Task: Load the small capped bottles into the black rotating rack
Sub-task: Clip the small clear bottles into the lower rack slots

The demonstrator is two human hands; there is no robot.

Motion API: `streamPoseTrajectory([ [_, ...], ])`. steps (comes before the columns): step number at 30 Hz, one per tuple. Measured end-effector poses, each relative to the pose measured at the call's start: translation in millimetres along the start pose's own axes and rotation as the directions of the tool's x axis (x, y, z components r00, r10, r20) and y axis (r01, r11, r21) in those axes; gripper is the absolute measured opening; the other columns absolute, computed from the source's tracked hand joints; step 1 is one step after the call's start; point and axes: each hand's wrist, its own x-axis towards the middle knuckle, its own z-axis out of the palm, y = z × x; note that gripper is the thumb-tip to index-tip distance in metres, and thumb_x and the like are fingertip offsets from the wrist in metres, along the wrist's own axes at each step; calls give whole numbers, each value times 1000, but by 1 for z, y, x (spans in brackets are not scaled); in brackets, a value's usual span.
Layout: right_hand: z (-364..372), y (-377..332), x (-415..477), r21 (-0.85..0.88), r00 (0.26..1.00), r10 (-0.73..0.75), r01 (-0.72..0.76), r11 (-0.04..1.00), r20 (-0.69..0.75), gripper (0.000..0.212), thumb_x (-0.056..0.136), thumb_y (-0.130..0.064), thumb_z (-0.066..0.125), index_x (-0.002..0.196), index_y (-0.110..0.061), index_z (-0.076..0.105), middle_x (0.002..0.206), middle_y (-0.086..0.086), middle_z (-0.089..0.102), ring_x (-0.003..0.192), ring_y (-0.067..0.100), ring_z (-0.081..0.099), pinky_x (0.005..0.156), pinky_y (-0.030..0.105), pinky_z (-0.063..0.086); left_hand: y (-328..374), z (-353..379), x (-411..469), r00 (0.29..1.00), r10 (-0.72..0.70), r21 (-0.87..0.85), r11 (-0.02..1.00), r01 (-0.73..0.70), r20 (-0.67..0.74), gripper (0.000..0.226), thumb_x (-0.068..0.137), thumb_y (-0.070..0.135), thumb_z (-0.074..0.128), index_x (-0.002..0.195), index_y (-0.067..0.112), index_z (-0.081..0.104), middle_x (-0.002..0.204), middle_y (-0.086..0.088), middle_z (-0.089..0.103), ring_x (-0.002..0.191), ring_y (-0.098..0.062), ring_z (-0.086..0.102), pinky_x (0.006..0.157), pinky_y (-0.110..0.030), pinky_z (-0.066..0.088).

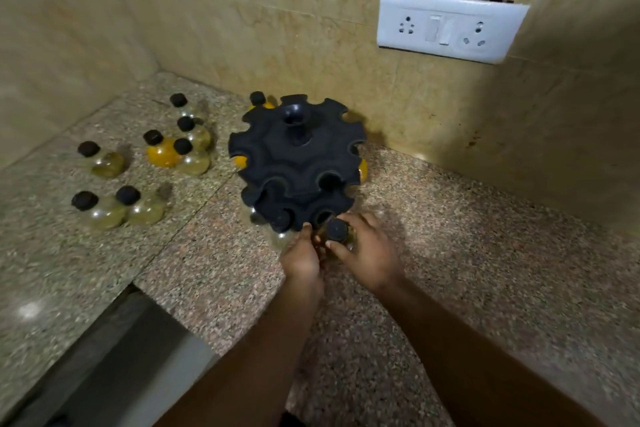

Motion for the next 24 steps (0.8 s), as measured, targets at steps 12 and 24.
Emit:
streamPoseTrajectory([
  [12, 23, -43, 19, -64, 995, 70, -74, 995, -68, 54, 89, -50, 70, 133, -25, 52, 156, 4, 30, 120, 32, 58, 92, 42, 53, 65, -47, 8, 938, -183, 421, 906, 44, 295, 39, 104, 40, 45, 73, 19, 55, 53, 5, 43, 50, -12, 39, 49, -26, 27],
  [24, 26, -53, 23, -148, 975, 204, -216, 965, -94, 67, 77, -66, 75, 125, -26, 51, 133, 4, 52, 114, 30, 60, 73, 34, 41, 72, -49, 27, 964, -111, 538, 842, -38, 242, 33, 102, 36, 50, 82, 11, 61, 56, -1, 54, 48, -17, 46, 49, -28, 33],
])
